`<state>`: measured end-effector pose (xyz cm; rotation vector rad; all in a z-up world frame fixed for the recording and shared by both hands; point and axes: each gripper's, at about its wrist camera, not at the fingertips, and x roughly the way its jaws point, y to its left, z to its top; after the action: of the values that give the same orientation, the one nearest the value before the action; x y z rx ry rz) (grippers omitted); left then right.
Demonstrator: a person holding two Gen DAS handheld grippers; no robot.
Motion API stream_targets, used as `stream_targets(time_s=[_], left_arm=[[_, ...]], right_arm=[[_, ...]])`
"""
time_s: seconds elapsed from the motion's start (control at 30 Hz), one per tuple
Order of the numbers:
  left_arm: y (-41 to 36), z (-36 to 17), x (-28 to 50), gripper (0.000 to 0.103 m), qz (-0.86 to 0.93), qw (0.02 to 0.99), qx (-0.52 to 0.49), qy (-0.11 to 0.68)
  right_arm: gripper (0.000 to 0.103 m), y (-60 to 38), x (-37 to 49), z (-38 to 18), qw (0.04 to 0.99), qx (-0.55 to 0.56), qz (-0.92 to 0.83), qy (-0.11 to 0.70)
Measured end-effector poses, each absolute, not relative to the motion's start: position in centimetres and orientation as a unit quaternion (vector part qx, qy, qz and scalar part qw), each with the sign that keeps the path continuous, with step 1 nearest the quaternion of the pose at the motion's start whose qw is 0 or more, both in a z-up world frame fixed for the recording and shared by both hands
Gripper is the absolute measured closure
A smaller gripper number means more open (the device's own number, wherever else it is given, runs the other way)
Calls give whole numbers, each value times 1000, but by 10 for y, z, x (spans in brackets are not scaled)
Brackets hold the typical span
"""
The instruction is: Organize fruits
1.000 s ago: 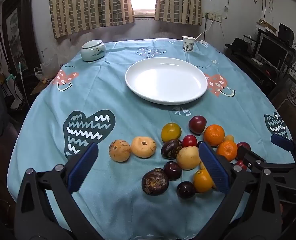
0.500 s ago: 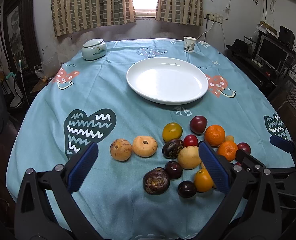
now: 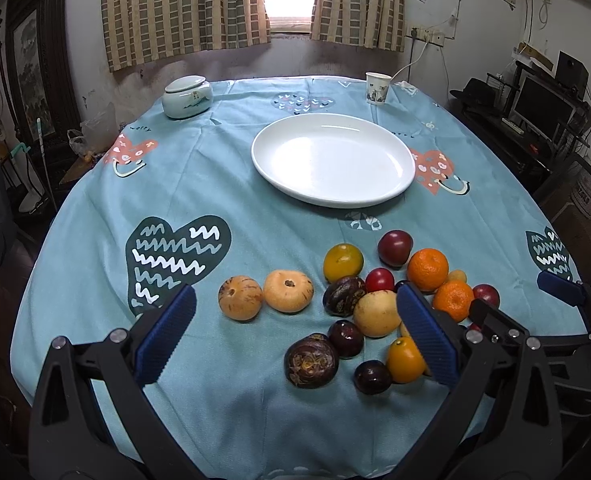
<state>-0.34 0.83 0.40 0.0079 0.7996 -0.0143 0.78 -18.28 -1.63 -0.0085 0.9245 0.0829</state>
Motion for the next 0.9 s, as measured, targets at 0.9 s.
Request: stream_targets(time_s=[0.9], left_arm=[[8,2,-3,2,-8,920,3,391]], right_arm=[[1,-181,8,-20,893,-11,44,448]])
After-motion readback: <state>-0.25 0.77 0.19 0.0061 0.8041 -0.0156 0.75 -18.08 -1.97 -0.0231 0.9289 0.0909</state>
